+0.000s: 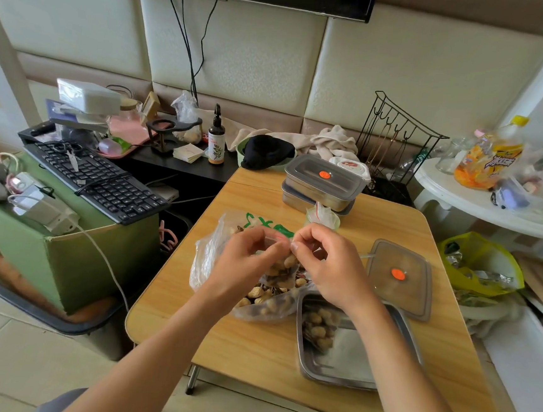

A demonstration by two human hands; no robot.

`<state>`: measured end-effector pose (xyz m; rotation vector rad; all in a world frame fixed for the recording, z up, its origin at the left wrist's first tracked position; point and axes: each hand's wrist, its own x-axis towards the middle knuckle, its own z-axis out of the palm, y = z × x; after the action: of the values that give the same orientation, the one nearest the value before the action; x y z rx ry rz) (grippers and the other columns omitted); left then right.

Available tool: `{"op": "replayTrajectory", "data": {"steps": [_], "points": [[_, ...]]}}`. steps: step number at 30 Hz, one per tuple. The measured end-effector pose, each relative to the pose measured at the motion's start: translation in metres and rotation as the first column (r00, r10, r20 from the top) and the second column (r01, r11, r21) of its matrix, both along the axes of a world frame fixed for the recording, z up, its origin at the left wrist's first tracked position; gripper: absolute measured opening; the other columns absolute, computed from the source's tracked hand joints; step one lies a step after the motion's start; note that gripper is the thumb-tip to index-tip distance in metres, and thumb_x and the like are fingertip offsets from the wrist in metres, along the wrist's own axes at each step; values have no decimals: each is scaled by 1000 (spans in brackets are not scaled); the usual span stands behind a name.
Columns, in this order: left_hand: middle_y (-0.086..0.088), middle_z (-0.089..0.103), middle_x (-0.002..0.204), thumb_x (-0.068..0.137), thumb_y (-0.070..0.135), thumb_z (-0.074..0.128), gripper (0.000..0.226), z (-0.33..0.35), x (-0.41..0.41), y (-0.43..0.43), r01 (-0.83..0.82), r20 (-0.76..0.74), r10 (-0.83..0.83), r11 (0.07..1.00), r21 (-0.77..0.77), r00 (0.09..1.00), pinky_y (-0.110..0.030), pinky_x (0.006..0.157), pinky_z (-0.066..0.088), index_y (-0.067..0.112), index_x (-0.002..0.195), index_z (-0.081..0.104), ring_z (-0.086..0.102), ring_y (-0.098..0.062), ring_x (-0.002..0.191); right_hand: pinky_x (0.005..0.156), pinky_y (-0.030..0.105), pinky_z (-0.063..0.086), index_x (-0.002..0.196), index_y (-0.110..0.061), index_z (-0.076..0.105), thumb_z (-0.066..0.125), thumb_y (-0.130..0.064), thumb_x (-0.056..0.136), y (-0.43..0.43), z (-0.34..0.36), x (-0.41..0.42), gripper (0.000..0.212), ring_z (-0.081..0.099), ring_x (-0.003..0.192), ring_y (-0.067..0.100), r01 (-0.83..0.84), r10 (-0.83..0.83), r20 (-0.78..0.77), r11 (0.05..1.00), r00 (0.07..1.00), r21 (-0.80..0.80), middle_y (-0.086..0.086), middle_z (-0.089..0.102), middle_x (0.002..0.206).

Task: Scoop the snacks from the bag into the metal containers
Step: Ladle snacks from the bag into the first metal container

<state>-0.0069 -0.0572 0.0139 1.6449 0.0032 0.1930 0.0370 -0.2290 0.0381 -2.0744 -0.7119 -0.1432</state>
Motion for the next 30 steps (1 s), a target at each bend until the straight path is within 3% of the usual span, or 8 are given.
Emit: {"op": "replayTrajectory", "data": {"steps": [10,15,17,24,30], "points": [[-7,79,91,90,15,78,9,1,-2,5,-66,2,66,995,-69,998,-47,88,62,7,87,78,75,-27,91,69,22,51,87,-20,70,70,-16,97,0,-2,0,10,63,81,10,20,-17,63,999,998,-47,-10,67,84],[8,77,84,93,18,73,7,-6,-3,-8,-132,40,128,981,141,991,-37,80,63,20,89,78,73,-10,81,65,16,45,82,-18,65,69,-14,92,3,-8,-5,12,58,78,9,63,-47,149,993,988,-103,-7,62,84],[9,76,83,93,19,73,7,-7,-2,-8,-126,42,121,979,159,992,-35,78,62,21,90,78,72,-9,80,65,15,43,82,-18,64,68,-15,93,2,-9,-6,12,57,78,9,57,-36,171,992,985,-116,-7,62,84],[-9,80,91,91,18,77,14,-4,-6,-12,-73,-62,65,987,-146,996,-29,77,62,5,95,81,77,-24,88,61,13,44,89,-20,71,71,-17,97,-18,-1,-10,9,63,69,8,81,-77,76,996,994,-43,-15,64,74],[-12,78,85,91,18,76,18,-1,-11,-27,-4,-115,-20,980,-200,993,-22,63,57,0,91,79,72,-16,70,65,35,54,89,-22,70,70,-21,98,-39,3,-17,9,65,62,13,74,-78,-53,995,996,-72,-1,68,71]]}}
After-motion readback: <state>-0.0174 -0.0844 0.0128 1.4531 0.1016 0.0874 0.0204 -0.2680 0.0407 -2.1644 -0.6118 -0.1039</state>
